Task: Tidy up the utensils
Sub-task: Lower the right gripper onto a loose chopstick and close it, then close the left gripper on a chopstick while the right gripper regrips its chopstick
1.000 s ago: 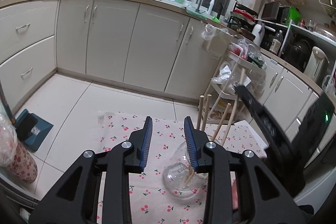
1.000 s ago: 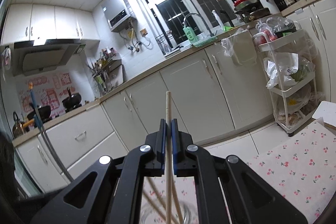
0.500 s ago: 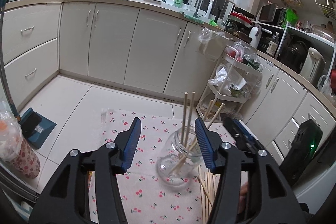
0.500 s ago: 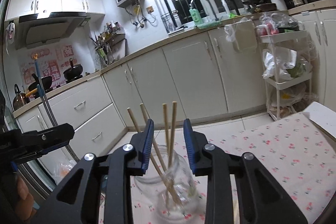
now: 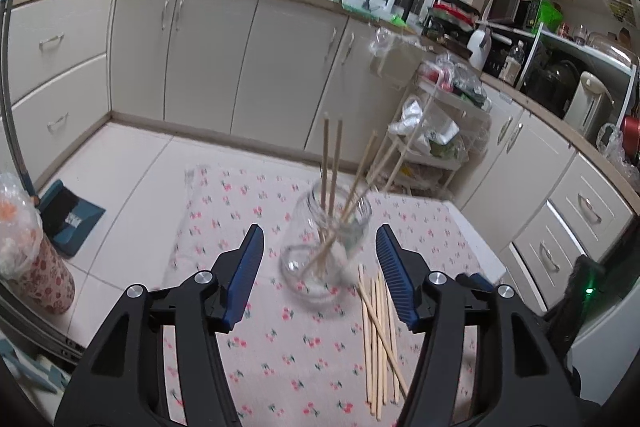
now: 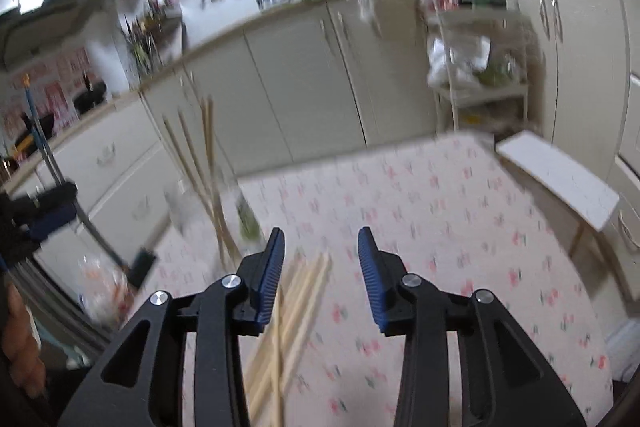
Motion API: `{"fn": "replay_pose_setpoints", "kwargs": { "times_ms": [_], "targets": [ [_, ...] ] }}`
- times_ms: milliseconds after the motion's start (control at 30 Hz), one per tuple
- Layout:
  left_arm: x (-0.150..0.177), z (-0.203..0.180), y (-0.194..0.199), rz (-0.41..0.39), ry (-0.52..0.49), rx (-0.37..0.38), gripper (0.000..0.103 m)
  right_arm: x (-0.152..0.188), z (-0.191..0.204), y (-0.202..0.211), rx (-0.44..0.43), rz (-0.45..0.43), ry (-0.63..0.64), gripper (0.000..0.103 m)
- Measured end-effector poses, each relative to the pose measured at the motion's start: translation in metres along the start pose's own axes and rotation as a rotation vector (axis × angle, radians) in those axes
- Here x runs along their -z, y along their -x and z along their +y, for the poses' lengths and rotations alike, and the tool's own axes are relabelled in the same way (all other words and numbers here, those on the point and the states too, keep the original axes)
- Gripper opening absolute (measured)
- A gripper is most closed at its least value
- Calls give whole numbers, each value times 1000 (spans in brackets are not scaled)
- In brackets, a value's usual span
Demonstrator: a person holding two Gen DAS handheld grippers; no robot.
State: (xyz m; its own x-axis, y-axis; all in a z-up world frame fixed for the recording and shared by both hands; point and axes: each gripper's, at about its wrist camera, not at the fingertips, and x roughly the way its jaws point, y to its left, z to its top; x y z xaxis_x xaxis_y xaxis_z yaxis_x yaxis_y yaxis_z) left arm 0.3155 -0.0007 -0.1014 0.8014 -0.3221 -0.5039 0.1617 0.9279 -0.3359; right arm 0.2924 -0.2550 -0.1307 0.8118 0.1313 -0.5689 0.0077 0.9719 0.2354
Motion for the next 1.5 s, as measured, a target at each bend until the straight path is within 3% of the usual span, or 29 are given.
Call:
{"fn": "replay_pose_setpoints", "kwargs": {
  "times_ms": [167,433,567,667,800,1067,1500],
  "targets": [
    [25,-7,-19,85,1,2,56,20,6,-16,-21,123,54,34],
    [38,1,-24,117,21,0,56,32,47,-49,-74,242,178,17],
    [40,9,-25,127,37,-1,56,40,54,-66,-47,294,232,13],
    [42,11,-28,135,43,2,56,41,58,-67,-8,280,292,7],
    [44,7,-35,159,38,8,56,37,46,-59,3,259,246,6],
    [63,-30,-84,274,-78,28,56,25,-5,-35,31,246,62,6],
    [78,-52,-156,362,-153,-95,56,32,-39,-41,38,271,-31,6]
  ]
}}
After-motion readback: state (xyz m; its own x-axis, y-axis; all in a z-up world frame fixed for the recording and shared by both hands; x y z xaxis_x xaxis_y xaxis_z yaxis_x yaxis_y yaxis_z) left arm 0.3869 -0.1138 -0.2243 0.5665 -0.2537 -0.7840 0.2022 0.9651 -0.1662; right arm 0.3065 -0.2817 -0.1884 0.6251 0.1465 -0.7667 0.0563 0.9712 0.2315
